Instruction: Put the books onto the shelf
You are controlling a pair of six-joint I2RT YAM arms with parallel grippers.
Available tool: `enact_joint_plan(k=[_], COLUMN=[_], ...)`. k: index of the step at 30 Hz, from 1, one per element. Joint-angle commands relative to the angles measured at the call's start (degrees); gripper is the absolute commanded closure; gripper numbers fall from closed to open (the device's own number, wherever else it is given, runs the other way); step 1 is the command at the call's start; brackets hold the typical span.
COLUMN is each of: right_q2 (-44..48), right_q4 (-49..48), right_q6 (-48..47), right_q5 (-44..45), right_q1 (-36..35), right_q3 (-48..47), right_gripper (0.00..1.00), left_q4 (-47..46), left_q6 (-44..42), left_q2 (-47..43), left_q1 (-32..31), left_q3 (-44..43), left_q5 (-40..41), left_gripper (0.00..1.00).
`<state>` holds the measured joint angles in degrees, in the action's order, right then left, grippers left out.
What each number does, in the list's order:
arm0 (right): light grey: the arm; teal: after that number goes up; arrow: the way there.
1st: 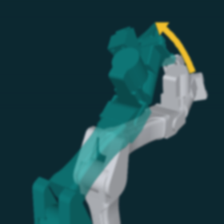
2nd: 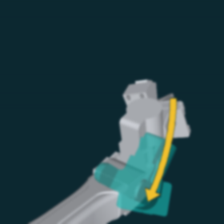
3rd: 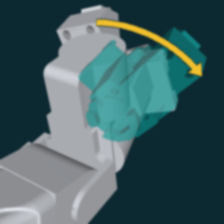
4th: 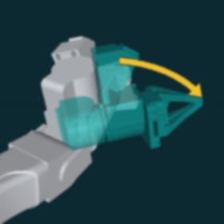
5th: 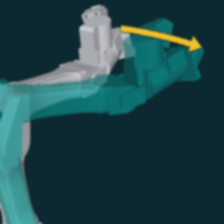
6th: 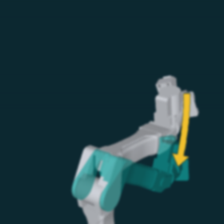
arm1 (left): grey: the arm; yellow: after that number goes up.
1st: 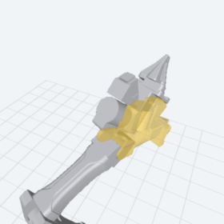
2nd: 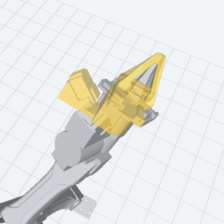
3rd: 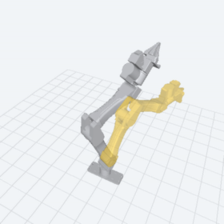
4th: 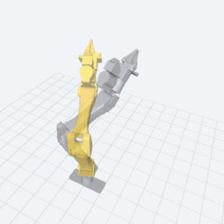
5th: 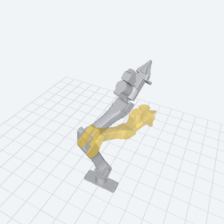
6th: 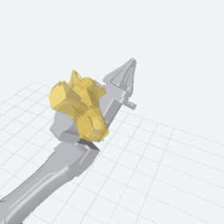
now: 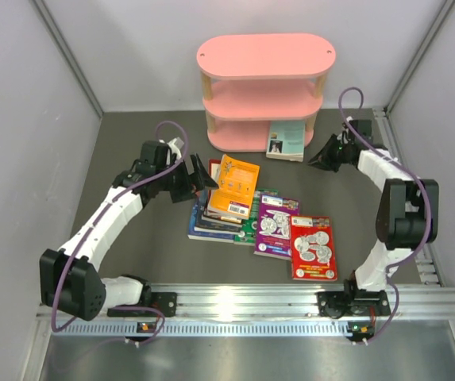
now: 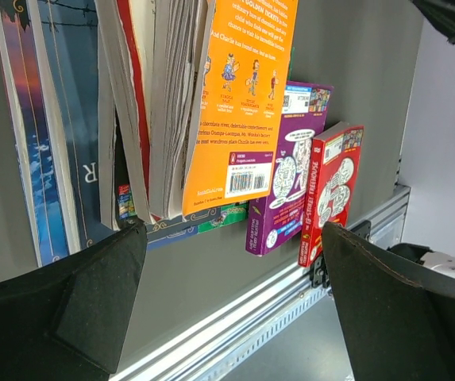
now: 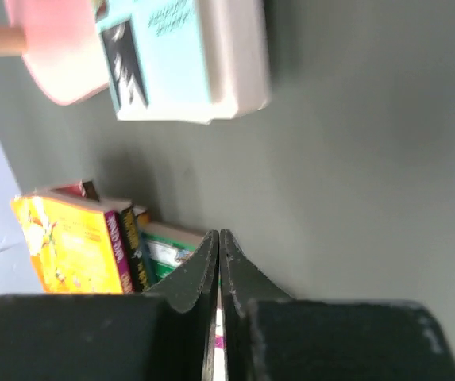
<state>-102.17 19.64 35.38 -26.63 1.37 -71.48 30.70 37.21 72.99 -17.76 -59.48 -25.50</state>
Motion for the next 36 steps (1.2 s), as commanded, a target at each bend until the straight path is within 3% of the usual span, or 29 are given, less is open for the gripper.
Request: enact_joint_plan(k=[1,8,19,28,36], right_q2=[2.24,-6.36,-16.21,-18.5,-16.05], right_q4=[-5.74,-16.46,-15.51,-14.02,-13.84], right_q6=[3.02,11.02,13.31,13.76,12.35], right_q5=[-1.49,-3.51,-0.7,0.79,2.03], right_q1=[-3.56,-5.58,-5.67,-4.71,-3.3], right_q3=[4.85,2.5,-8.84,-12.8,-10.87], right_gripper=[1.0,1.0,1.0,1.0,1.0], left_q4=[-3.98,-1.96,1.73,2.44,2.17], left_q6=[1.2,1.02,0.23,-1.53,-2.76], left_q2=[-1.62,-3.64,-9.18,-6.64,-3.3], left_q1=[0.27,0.27,0.27,0.36,0.36], left_q3=[0.6,0.51,2.62,0.77,-1.42], left_q5=[-1.22,-0.17,3.17,2.91,1.59], left_gripper=[0.04,0.04,0.04,0.03,0.03])
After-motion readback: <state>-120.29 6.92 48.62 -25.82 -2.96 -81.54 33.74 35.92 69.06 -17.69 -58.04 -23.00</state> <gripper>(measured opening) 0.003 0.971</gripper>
